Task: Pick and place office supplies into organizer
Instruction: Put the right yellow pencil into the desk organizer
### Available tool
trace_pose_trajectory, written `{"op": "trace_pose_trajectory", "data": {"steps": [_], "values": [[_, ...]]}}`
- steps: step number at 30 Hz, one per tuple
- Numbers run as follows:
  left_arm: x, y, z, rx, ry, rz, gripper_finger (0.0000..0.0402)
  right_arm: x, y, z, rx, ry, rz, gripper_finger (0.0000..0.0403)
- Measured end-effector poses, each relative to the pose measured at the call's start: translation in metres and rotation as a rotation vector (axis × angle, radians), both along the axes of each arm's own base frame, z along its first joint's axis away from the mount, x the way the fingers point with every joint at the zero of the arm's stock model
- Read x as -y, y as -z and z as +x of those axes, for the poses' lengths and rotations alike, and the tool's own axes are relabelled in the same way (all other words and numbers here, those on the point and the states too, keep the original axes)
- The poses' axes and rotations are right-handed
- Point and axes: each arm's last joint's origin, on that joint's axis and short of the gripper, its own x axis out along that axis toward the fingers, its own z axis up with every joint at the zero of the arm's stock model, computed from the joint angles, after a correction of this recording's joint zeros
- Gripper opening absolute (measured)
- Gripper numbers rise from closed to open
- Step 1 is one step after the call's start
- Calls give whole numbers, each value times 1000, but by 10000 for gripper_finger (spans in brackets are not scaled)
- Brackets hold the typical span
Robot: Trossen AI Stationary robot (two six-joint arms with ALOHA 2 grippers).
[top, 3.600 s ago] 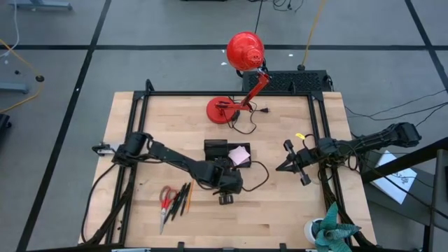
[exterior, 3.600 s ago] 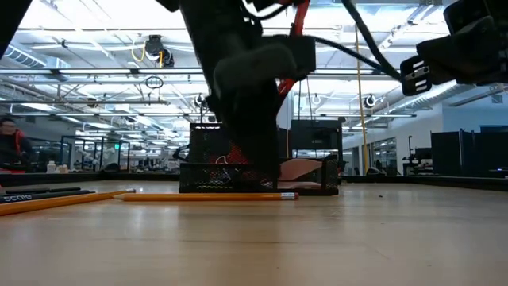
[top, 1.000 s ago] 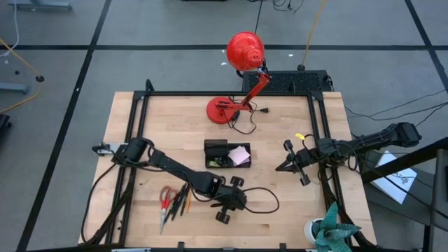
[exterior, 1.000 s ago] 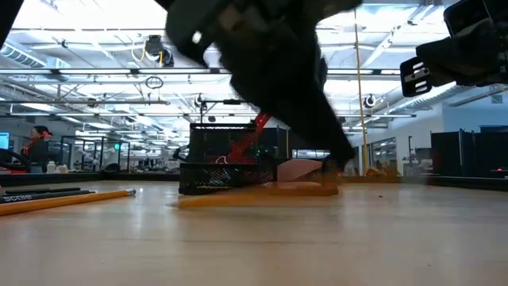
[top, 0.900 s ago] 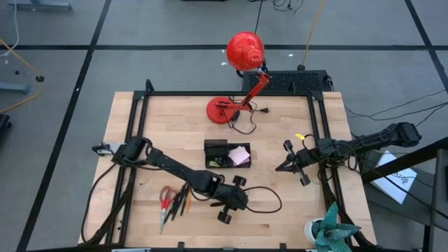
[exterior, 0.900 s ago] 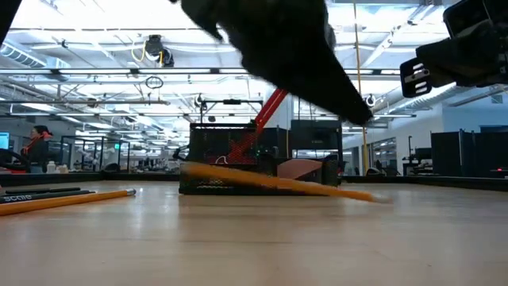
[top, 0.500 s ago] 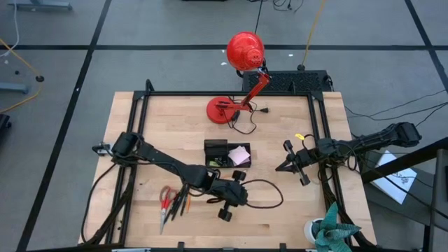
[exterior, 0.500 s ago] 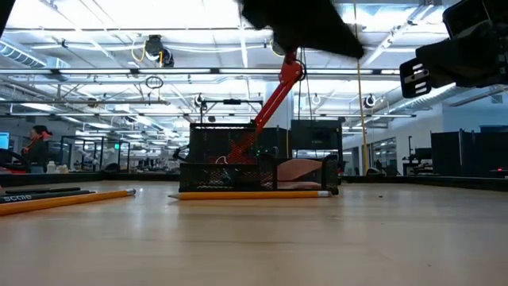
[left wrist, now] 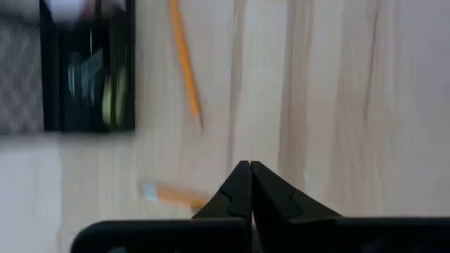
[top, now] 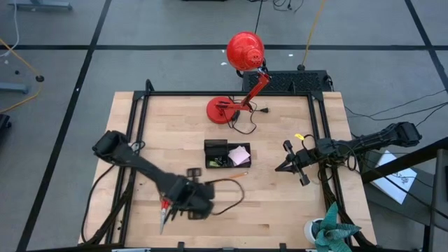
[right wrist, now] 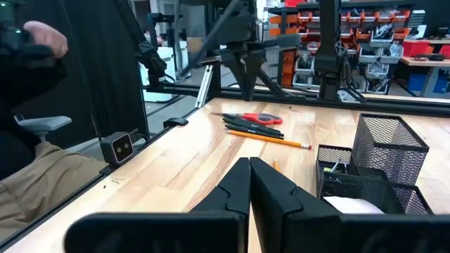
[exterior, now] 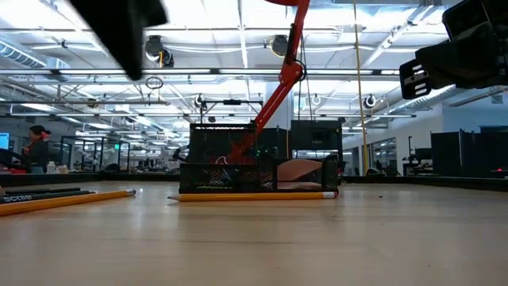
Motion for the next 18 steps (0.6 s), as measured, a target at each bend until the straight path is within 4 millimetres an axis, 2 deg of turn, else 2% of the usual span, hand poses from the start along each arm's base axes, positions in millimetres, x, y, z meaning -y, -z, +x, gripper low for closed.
{"op": "trace_pose_trajectory", "data": {"steps": [7,11,15,18], "values": [[17,3,-39,-121,-218,71,19,0,0,0,-1,0,6,4],[16,25,-56,-187,-264,135,20,0,0,0,-3,1,12,4],[7,53,-72,-320,-295,138,21,0,0,0,-7,1,20,4],[-2,67,-77,-382,-304,150,22,0,0,0,-7,1,21,4]]}}
